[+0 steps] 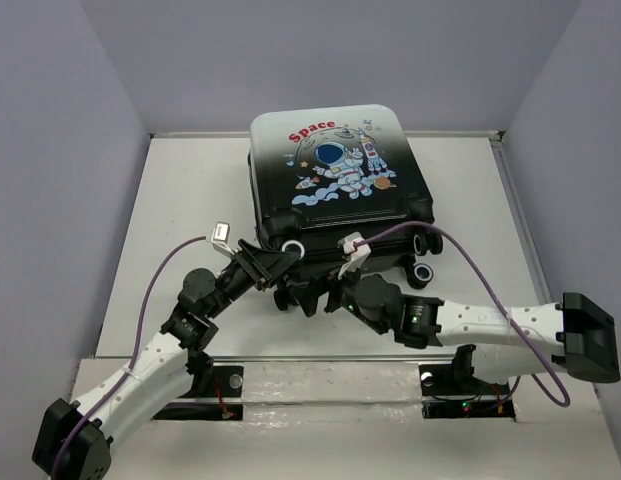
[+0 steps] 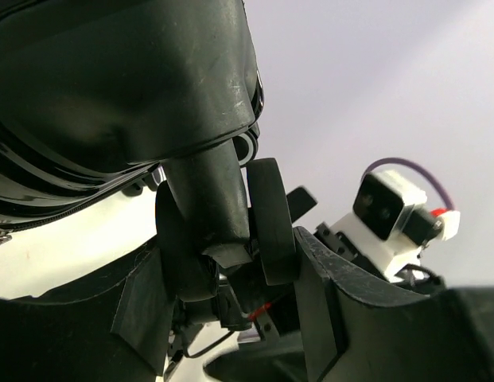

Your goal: Pack the luggage

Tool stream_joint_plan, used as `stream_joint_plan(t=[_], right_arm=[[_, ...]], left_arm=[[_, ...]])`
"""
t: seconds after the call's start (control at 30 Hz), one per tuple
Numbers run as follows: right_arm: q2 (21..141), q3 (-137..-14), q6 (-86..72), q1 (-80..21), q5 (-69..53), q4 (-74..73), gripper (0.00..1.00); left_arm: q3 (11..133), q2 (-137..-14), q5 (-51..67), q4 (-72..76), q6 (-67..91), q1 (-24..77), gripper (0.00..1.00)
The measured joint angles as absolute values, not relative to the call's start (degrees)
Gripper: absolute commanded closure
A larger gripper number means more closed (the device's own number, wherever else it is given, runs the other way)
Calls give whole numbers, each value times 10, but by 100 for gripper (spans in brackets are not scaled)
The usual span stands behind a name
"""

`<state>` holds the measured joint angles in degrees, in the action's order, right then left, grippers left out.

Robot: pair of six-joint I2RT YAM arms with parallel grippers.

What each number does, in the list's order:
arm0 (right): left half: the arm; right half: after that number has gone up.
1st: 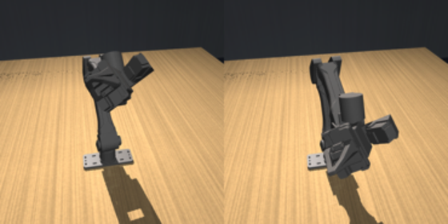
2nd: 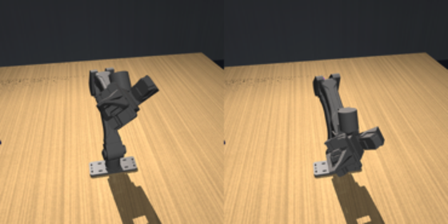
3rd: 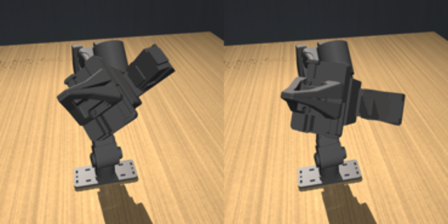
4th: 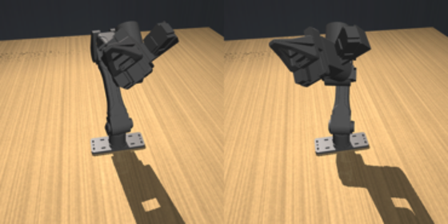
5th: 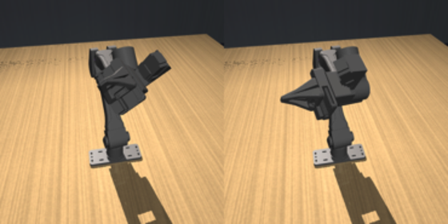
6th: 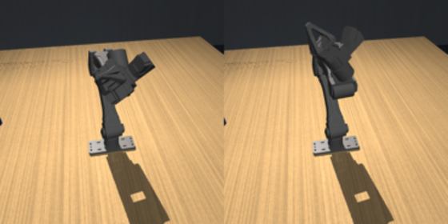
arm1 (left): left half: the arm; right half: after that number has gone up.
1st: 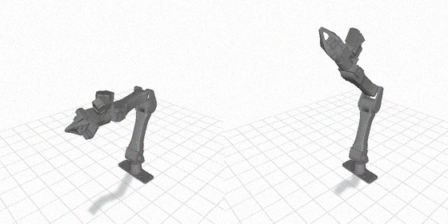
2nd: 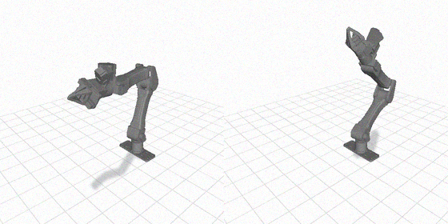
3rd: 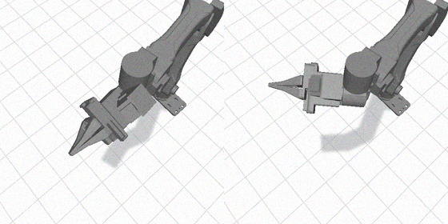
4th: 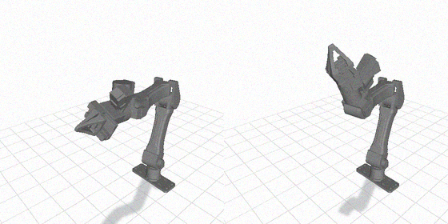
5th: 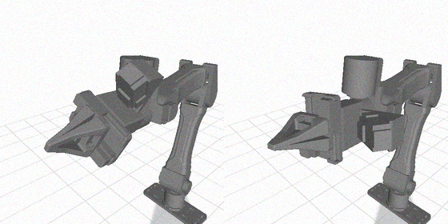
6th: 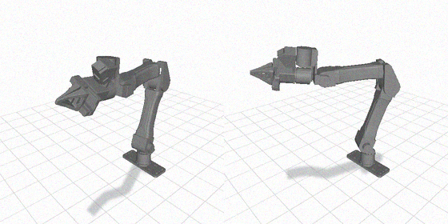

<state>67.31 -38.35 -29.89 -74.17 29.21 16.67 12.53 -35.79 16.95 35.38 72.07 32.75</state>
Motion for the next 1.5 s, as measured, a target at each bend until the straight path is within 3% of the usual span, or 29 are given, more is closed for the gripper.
stream_joint_plan(t=[0.27,0.33,0.7,1.13,1.2,1.23,1.27,1.3,1.37,1.5], right_arm=[[723,-469,-231,-719,291,137,6],[733,-479,-217,-719,292,146,6],[848,-486,-133,-721,300,316,15],[912,-486,-54,-729,365,472,10],[914,-488,-39,-731,375,473,20],[915,-489,-33,-732,378,473,30],[916,-491,-30,-732,378,474,44],[917,-492,-22,-732,378,474,72],[924,-497,-15,-735,392,479,91],[927,-498,-12,-735,391,482,93]], left_arm=[[125,-357,173,353,720,325,43],[125,-355,173,353,720,325,38],[119,-338,171,362,716,317,19],[112,-327,139,366,734,305,18],[110,-324,134,366,734,305,18],[109,-321,130,363,733,305,18],[109,-320,129,362,733,305,18],[109,-319,128,360,731,305,18],[109,-317,131,356,721,305,19],[112,-299,119,324,707,305,18]])
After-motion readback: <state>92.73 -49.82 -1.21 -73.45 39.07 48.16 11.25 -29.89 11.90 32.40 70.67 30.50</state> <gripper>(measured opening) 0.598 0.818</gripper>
